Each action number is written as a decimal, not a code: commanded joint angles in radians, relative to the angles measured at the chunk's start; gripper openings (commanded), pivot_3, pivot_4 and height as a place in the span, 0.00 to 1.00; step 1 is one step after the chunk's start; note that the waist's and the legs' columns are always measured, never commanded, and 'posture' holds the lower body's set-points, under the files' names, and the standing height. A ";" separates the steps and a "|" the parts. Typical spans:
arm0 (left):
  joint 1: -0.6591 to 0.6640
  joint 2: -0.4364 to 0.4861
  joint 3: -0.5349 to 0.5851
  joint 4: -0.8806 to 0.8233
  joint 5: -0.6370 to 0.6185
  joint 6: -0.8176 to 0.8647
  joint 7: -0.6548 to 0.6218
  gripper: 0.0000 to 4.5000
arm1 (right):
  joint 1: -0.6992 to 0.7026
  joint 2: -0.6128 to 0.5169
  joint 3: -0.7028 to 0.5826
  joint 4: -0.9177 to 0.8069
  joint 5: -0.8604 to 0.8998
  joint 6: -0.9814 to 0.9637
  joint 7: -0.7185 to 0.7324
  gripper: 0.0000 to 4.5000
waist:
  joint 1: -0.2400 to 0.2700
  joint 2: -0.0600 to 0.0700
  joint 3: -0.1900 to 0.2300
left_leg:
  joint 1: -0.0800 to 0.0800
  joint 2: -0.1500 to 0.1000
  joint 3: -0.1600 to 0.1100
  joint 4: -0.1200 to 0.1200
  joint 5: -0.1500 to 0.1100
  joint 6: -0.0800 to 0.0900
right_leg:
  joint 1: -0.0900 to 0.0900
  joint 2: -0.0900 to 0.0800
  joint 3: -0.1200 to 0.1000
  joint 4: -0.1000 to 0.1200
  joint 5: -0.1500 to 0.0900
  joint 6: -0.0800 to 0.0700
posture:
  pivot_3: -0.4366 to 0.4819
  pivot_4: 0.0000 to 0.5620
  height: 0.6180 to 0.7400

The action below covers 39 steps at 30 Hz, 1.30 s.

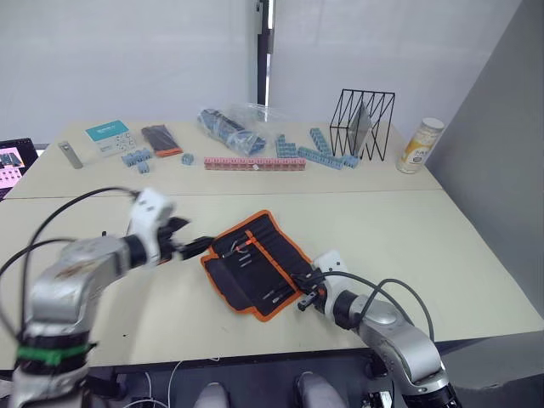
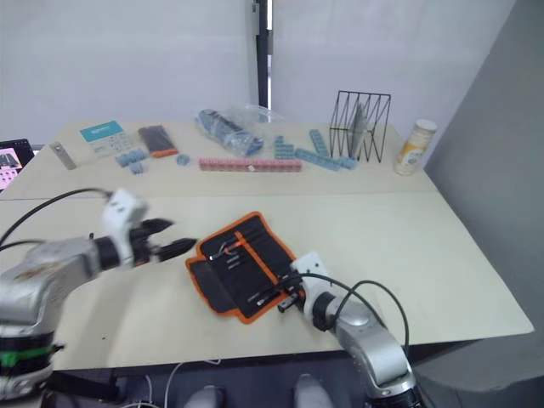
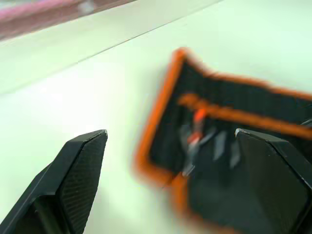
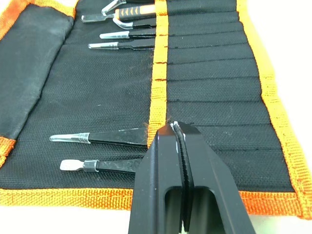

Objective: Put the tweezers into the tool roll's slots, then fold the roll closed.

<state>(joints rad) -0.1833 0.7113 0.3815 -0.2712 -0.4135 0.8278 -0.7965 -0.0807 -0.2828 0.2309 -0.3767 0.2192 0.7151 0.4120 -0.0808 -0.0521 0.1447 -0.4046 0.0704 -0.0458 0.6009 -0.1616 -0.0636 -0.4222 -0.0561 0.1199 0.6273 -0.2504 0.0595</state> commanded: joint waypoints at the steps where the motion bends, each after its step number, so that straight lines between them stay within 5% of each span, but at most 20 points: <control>1: 0.131 0.004 0.206 0.019 -0.032 -0.148 -0.030 1.00 | 0.056 -0.030 0.031 0.094 -0.017 0.050 0.008 0.00 | 0.008 -0.001 0.001 | 0.000 0.000 0.000 0.000 -0.003 -0.005 | 0.000 -0.001 0.000 -0.001 0.000 0.000 | 0.48 0.27 0.81; 10: 0.502 -0.146 0.556 0.050 -0.046 -0.416 0.047 1.00 | 0.085 -0.058 0.017 0.081 -0.015 0.024 0.025 0.00 | 0.023 -0.007 -0.001 | -0.003 0.005 0.008 0.001 -0.006 -0.010 | 0.001 -0.007 -0.004 -0.017 0.000 -0.001 | 0.48 0.27 0.81; 20: 0.785 -0.328 0.647 -0.034 -0.093 -0.528 0.108 1.00 | 0.092 -0.085 0.001 0.062 -0.006 0.033 0.047 0.00 | 0.035 -0.008 -0.001 | -0.002 0.010 0.016 0.006 -0.019 -0.015 | -0.001 -0.023 -0.027 -0.019 0.000 -0.002 | 0.48 0.27 0.81; 32: 0.731 -0.252 0.539 -0.004 -0.091 -0.483 0.198 1.00 | 0.088 -0.076 0.009 0.059 -0.006 0.037 0.040 0.00 | 0.036 -0.008 -0.001 | -0.001 0.013 0.018 0.007 -0.022 -0.016 | -0.002 -0.023 -0.031 -0.020 0.000 -0.002 | 0.48 0.27 0.81; 39: 0.551 -0.147 0.415 0.119 -0.055 -0.385 0.289 1.00 | 0.091 -0.065 0.009 0.047 -0.006 0.042 0.020 0.00 | 0.037 -0.008 -0.002 | 0.000 0.014 0.018 0.007 -0.022 -0.016 | -0.002 -0.022 -0.032 -0.019 0.000 -0.002 | 0.48 0.27 0.81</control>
<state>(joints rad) 0.3955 0.5356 0.8109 -0.1706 -0.4834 0.4320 -0.5306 -0.0346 -0.3373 0.2100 -0.4001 0.2284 0.6836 0.4463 -0.0437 -0.0602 0.1431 -0.4047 0.0841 -0.0279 0.6079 -0.1832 -0.0792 -0.4239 -0.0778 0.0875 0.6085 -0.2503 0.0573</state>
